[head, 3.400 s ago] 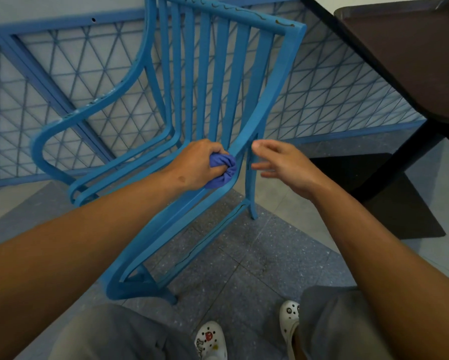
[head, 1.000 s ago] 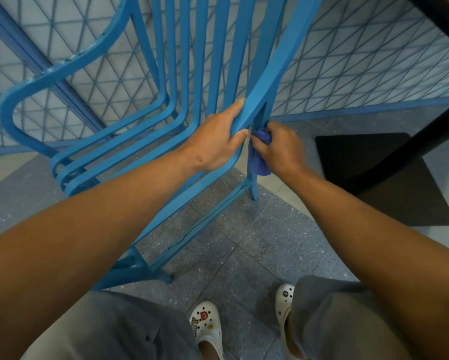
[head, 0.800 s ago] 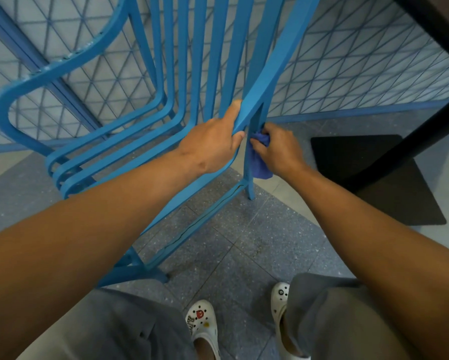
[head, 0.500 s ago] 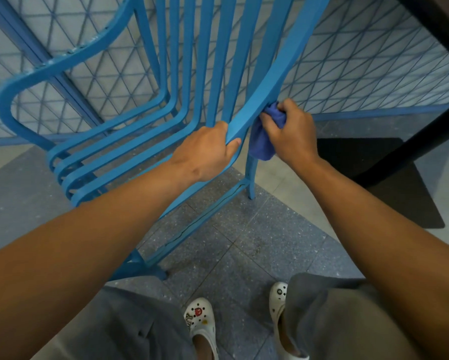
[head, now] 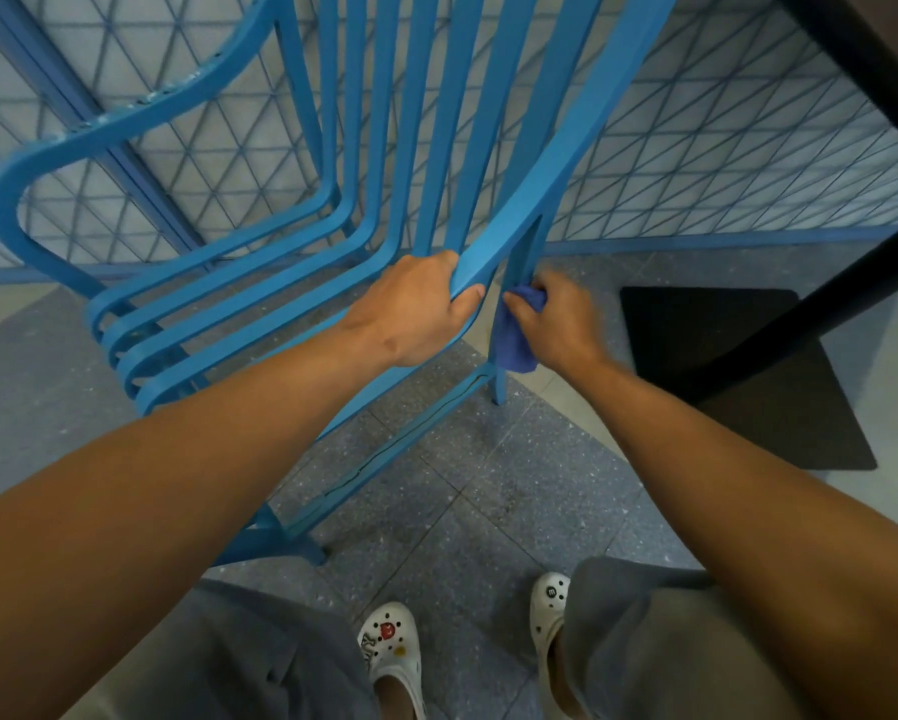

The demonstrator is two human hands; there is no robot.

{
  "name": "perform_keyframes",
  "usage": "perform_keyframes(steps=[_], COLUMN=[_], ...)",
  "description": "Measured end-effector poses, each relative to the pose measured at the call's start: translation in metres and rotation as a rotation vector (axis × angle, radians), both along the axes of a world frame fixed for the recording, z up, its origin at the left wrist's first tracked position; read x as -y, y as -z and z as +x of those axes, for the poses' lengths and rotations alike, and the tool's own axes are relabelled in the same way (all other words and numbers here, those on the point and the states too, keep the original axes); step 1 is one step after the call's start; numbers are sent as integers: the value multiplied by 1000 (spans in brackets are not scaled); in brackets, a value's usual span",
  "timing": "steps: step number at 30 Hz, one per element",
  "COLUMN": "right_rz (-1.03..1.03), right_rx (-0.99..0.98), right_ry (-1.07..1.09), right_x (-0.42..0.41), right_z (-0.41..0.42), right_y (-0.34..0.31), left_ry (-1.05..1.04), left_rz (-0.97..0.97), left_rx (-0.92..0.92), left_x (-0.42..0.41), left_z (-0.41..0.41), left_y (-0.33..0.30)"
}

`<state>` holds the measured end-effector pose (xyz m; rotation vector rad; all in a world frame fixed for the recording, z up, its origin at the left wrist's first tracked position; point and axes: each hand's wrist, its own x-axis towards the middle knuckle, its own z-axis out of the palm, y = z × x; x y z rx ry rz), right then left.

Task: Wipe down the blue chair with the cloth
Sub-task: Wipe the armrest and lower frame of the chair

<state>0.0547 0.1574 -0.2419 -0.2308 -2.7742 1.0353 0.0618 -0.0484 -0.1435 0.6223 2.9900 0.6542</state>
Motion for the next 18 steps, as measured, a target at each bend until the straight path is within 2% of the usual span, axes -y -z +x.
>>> perform_keyframes(steps=[4,6,14,18], right_rz=[-24,-42,-3,-3], right_rx=[-215,-244,92,32], right_ry=[48,53,17,17], right_x=[-5,-5,4,0], right_z=[-7,-10,1,0], right_y=[-38,-41,24,10], left_ry=[-5,-9,7,-5], left_rz=[39,35,114,129], left_rx=[20,20,88,100], left_x=[0,0,3,3], left_z=[0,0,2,3], left_y=[0,0,-5,-5])
